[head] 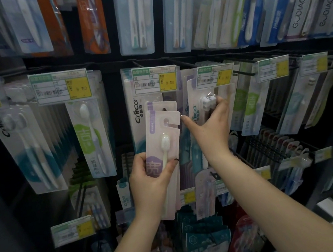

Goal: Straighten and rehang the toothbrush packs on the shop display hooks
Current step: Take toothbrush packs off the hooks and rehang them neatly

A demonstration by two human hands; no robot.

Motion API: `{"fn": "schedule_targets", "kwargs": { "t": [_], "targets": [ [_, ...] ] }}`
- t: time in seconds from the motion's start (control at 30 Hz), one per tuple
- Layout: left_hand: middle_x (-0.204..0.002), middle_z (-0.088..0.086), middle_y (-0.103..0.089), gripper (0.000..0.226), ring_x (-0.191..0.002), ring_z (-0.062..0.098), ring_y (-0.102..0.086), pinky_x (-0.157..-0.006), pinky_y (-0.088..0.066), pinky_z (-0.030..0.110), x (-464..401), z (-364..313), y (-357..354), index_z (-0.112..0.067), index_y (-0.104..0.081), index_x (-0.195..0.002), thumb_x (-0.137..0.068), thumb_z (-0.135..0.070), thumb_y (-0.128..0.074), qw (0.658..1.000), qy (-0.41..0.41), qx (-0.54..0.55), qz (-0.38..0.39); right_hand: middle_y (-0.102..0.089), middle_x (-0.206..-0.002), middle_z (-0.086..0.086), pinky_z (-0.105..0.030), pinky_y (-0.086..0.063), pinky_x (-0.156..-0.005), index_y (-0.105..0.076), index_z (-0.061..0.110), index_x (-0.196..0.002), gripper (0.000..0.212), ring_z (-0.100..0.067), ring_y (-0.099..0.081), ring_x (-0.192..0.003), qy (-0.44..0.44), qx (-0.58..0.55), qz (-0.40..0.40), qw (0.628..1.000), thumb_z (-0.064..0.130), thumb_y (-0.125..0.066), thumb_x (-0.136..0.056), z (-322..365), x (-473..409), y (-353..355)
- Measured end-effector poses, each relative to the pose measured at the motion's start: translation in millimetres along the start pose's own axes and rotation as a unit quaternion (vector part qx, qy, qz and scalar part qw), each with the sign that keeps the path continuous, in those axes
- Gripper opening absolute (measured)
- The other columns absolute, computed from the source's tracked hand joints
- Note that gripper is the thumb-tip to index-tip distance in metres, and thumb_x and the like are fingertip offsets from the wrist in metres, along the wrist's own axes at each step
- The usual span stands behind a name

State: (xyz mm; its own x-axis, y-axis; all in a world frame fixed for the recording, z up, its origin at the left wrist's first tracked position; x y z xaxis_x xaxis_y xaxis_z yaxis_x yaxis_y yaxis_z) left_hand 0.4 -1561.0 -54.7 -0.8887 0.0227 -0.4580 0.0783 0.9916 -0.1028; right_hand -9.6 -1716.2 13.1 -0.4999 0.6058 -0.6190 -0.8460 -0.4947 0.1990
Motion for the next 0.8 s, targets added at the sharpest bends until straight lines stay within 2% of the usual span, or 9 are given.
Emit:
{"fn": "schedule_targets", "kwargs": {
  "t": [0.2, 0.4, 0.5, 0.63, 0.73, 0.8],
  "targets": [
    [-0.071, -0.005, -0.057, 0.031, -0.059, -0.003, -0.053, -0.056, -0.043, 0.008, 1, -4, 4, -0.019, -0.050, -0.077, -0.069, -0.013, -0.079, 1.000, -0.002, 0.005, -0.009, -0.041, -0.123, -0.007, -0.006, -0.026, -0.077, -0.035, 0.006, -0.125, 0.073, -0.010, -0.039, -0.105, 0.016, 0.008, 0.000, 1.000, 0.030, -0.079, -0.071, 3, 6, -3],
    [-0.069, -0.004, -0.056, 0.031, -0.057, -0.001, -0.051, -0.055, -0.043, 0.009, 3, -6, 10, -0.019, -0.049, -0.077, -0.069, -0.014, -0.079, 1.000, -0.006, -0.005, -0.023, -0.043, -0.123, -0.004, -0.016, -0.033, -0.089, -0.035, 0.010, -0.125, 0.076, -0.014, -0.043, -0.112, 0.015, -0.006, 0.012, 1.000, 0.034, -0.080, -0.068, 2, 11, -4],
    [-0.071, -0.005, -0.057, 0.031, -0.058, -0.004, -0.053, -0.056, -0.043, 0.008, 6, -7, 12, -0.020, -0.049, -0.078, -0.070, -0.012, -0.078, 1.000, -0.005, -0.002, -0.027, -0.041, -0.119, 0.001, 0.000, -0.029, -0.083, -0.034, 0.011, -0.126, 0.078, -0.009, -0.040, -0.109, 0.015, -0.012, 0.028, 0.999, 0.033, -0.081, -0.067, 2, 14, -3],
    [-0.071, -0.006, -0.058, 0.032, -0.058, -0.005, -0.054, -0.056, -0.044, 0.008, 9, -9, 14, -0.021, -0.049, -0.078, -0.070, -0.010, -0.078, 0.999, -0.008, -0.001, -0.035, -0.036, -0.118, 0.005, 0.000, -0.025, -0.081, -0.032, 0.009, -0.130, 0.082, -0.004, -0.034, -0.109, 0.015, -0.018, 0.044, 0.999, 0.030, -0.081, -0.068, 3, 19, -2],
    [-0.072, -0.006, -0.059, 0.031, -0.060, -0.003, -0.055, -0.057, -0.046, 0.010, 11, -9, 17, -0.022, -0.049, -0.079, -0.070, -0.015, -0.078, 0.999, -0.013, -0.010, -0.036, -0.033, -0.116, 0.007, 0.011, -0.020, -0.076, -0.031, 0.007, -0.132, 0.084, -0.002, -0.032, -0.107, 0.016, -0.023, 0.047, 0.999, 0.028, -0.081, -0.068, 6, 23, -1],
    [-0.073, -0.005, -0.059, 0.031, -0.061, -0.002, -0.055, -0.057, -0.046, 0.011, 12, -10, 20, -0.022, -0.049, -0.079, -0.070, -0.018, -0.078, 0.999, -0.015, -0.017, -0.039, -0.034, -0.114, 0.007, 0.012, -0.020, -0.074, -0.032, 0.007, -0.131, 0.082, -0.002, -0.033, -0.104, 0.016, -0.026, 0.050, 0.998, 0.028, -0.081, -0.068, 9, 26, -2]
  ]
}}
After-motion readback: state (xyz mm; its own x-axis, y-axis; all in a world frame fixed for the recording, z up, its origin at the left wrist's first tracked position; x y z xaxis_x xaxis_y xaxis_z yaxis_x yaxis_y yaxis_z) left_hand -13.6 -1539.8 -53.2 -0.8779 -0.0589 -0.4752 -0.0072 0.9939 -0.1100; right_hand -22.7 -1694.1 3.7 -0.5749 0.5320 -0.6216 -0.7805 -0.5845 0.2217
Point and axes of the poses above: each hand's wrist, its own x-axis away from the middle knuckle, its own y-axis out of the back of the hand, z = x × y, the point moved 2 cm from there along -x, towards the middle knuckle
